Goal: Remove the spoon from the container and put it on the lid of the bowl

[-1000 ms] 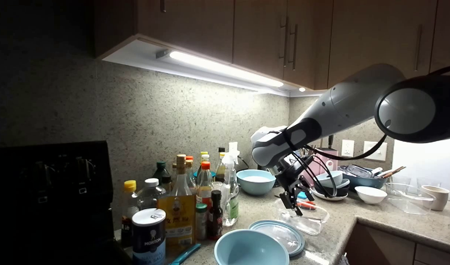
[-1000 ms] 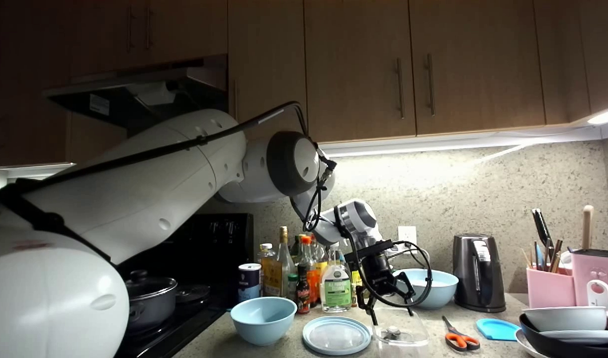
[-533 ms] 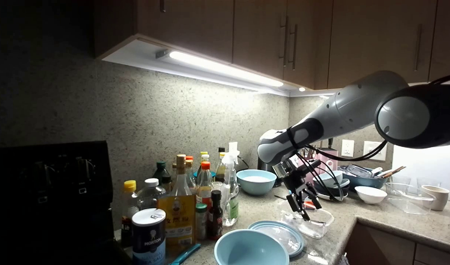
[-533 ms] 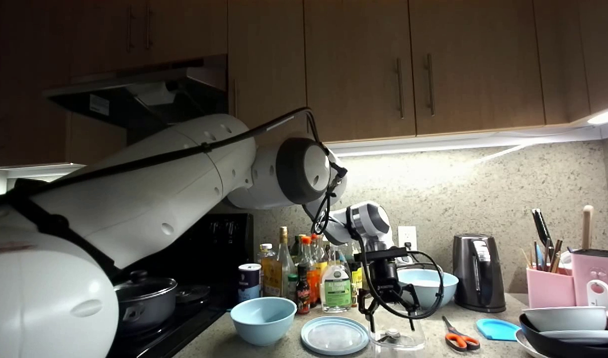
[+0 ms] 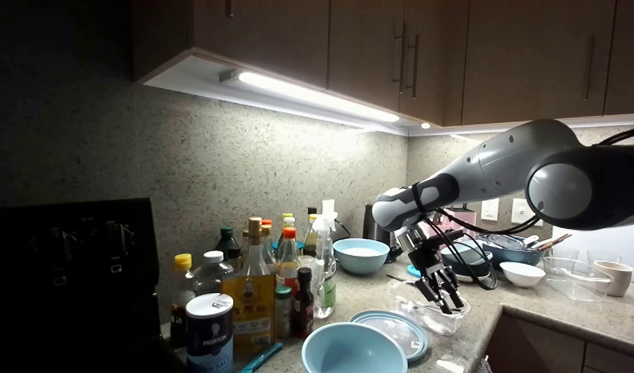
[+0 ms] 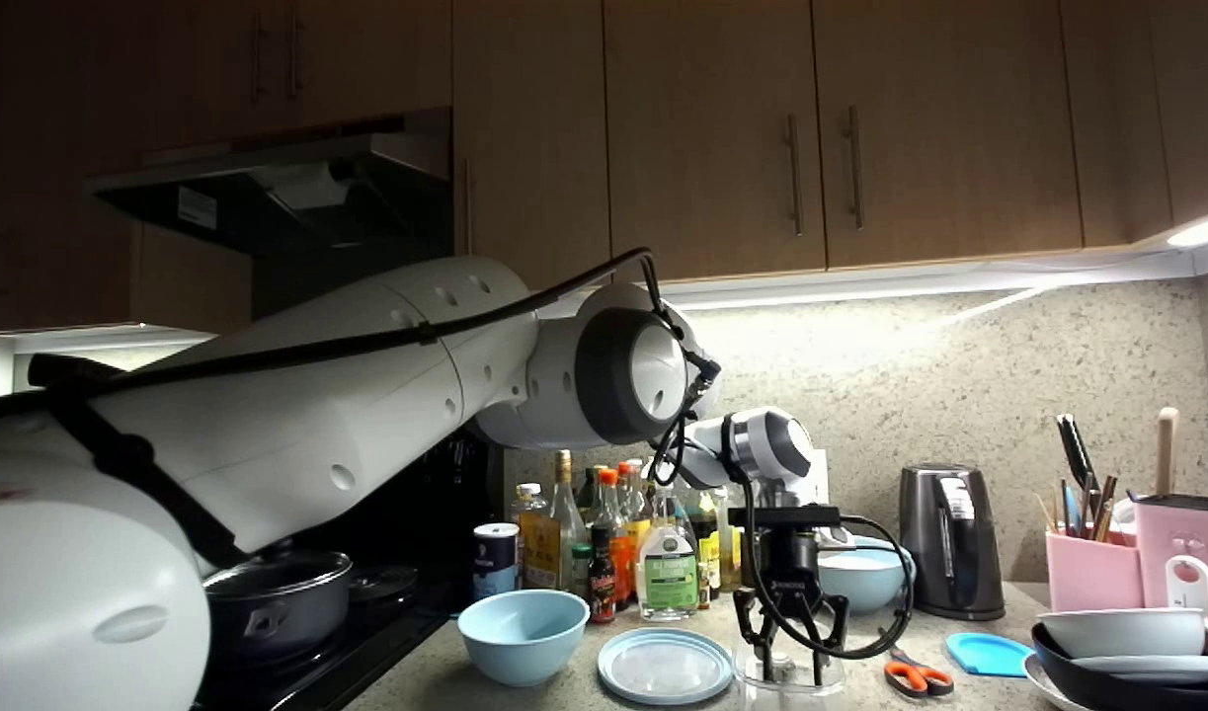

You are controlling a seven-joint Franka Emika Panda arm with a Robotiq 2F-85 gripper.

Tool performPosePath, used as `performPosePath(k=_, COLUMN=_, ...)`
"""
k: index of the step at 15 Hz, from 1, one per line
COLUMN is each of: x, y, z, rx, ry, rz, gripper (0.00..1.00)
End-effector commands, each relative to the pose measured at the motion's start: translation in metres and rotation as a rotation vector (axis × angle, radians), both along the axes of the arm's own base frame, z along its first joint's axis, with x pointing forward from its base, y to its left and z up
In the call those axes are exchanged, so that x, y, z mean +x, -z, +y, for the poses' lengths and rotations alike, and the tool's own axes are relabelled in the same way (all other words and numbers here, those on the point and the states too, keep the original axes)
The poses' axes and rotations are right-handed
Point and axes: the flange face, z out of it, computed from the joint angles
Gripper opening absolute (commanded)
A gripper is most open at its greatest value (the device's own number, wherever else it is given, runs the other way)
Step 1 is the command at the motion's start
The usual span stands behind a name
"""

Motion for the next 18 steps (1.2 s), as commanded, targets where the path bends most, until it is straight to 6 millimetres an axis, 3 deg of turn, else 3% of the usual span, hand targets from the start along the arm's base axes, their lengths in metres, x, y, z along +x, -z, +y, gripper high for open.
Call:
performPosePath(k=1, x=0.001, y=0.002, z=-0.012, rx=0.057, ry=0.039, rz=0.020, gripper=0.26)
performPosePath(k=5, x=0.004, y=0.000, z=-0.016, rx=0.047, ry=0.062, rz=0.002, gripper=0.02)
performPosePath(k=7, x=0.008, y=-0.008, z=-0.013, rx=0.029, ry=0.060, rz=-0.023, gripper=0.00)
performPosePath(k=13, x=0.021, y=-0.077, z=0.012, rx=-0.044, ry=0.022, rz=-0.170, gripper=0.04)
performPosePath(k=18, x=0.009, y=-0.134, z=0.031, rx=-0.074, ry=0.039, rz=-0.227, gripper=0.04)
